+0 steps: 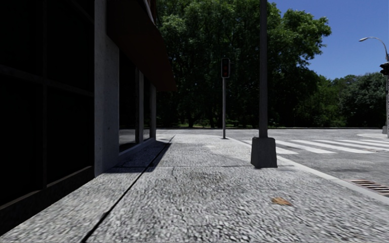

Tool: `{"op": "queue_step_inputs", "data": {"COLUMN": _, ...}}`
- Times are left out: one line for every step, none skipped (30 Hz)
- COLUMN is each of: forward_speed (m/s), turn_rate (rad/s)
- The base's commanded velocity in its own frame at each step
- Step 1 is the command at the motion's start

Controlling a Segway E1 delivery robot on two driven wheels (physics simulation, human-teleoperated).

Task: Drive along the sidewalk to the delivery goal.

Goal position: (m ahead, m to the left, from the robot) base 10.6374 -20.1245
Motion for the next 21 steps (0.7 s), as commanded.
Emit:
{"op": "queue_step_inputs", "data": {"forward_speed": 2.0, "turn_rate": 0.0}}
{"op": "queue_step_inputs", "data": {"forward_speed": 2.0, "turn_rate": 0.0}}
{"op": "queue_step_inputs", "data": {"forward_speed": 2.0, "turn_rate": 0.0}}
{"op": "queue_step_inputs", "data": {"forward_speed": 2.0, "turn_rate": 0.0}}
{"op": "queue_step_inputs", "data": {"forward_speed": 2.0, "turn_rate": 0.0}}
{"op": "queue_step_inputs", "data": {"forward_speed": 2.0, "turn_rate": 0.0}}
{"op": "queue_step_inputs", "data": {"forward_speed": 2.0, "turn_rate": 0.0}}
{"op": "queue_step_inputs", "data": {"forward_speed": 2.0, "turn_rate": 0.0}}
{"op": "queue_step_inputs", "data": {"forward_speed": 2.0, "turn_rate": 0.0}}
{"op": "queue_step_inputs", "data": {"forward_speed": 2.0, "turn_rate": 0.0}}
{"op": "queue_step_inputs", "data": {"forward_speed": 2.0, "turn_rate": 0.0}}
{"op": "queue_step_inputs", "data": {"forward_speed": 2.0, "turn_rate": 0.0}}
{"op": "queue_step_inputs", "data": {"forward_speed": 2.0, "turn_rate": 0.0}}
{"op": "queue_step_inputs", "data": {"forward_speed": 2.0, "turn_rate": 0.0}}
{"op": "queue_step_inputs", "data": {"forward_speed": 2.0, "turn_rate": 0.0}}
{"op": "queue_step_inputs", "data": {"forward_speed": 2.0, "turn_rate": 0.0}}
{"op": "queue_step_inputs", "data": {"forward_speed": 2.0, "turn_rate": 0.0}}
{"op": "queue_step_inputs", "data": {"forward_speed": 2.0, "turn_rate": 0.0}}
{"op": "queue_step_inputs", "data": {"forward_speed": 2.0, "turn_rate": 0.0}}
{"op": "queue_step_inputs", "data": {"forward_speed": 2.0, "turn_rate": 0.0}}
{"op": "queue_step_inputs", "data": {"forward_speed": 2.0, "turn_rate": 0.0}}
